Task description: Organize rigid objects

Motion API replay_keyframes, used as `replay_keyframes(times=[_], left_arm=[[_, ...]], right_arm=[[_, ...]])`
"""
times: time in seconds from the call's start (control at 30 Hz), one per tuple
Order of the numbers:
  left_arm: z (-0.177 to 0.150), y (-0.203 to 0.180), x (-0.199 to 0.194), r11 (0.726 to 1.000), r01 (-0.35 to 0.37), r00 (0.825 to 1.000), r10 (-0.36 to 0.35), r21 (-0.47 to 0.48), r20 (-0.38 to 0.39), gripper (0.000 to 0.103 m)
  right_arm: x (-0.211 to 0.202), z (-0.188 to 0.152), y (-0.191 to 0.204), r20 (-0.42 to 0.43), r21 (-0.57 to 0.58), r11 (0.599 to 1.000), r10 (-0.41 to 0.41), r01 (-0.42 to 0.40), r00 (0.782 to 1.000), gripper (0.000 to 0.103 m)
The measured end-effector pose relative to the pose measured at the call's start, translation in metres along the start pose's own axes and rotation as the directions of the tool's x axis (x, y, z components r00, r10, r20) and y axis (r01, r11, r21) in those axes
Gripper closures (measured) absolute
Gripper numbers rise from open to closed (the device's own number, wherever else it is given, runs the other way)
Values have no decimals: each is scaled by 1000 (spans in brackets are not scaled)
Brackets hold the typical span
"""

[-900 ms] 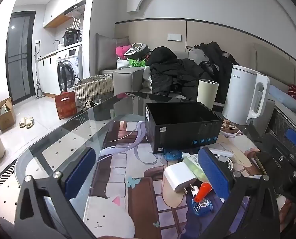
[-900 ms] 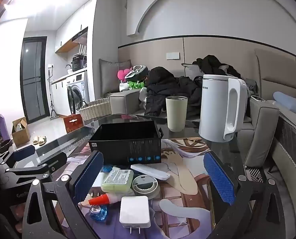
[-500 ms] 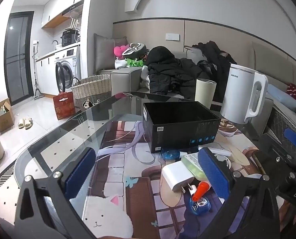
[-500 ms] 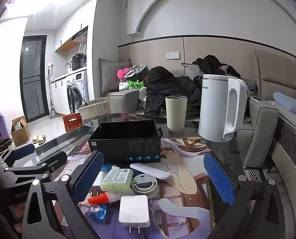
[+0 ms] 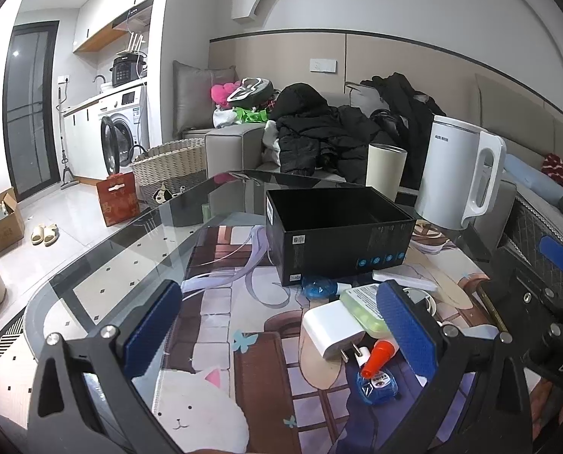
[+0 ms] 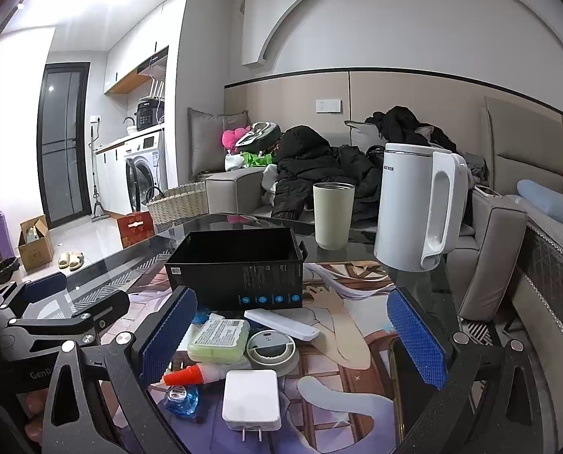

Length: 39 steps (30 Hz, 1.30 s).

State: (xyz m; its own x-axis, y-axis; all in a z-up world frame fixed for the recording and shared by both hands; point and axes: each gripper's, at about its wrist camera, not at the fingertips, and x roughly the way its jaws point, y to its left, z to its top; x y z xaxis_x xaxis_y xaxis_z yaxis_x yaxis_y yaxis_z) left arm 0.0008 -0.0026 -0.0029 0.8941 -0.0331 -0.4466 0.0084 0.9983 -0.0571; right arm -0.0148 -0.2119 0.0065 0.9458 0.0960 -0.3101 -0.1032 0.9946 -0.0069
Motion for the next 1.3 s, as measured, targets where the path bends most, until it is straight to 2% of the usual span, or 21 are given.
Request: replay_keyframes(times=[0.3,1.3], left_arm=[[-1,-1,5,1000,-4,1000,4,-1,-25,0],[-1,0,3,1000,3,1000,-3,-4,-25,0]], right_arm=[[-1,0,0,-2,-13,1000,-6,6,1000,1],[2,0,-1,-28,-10,1000,5,-5,1000,1]])
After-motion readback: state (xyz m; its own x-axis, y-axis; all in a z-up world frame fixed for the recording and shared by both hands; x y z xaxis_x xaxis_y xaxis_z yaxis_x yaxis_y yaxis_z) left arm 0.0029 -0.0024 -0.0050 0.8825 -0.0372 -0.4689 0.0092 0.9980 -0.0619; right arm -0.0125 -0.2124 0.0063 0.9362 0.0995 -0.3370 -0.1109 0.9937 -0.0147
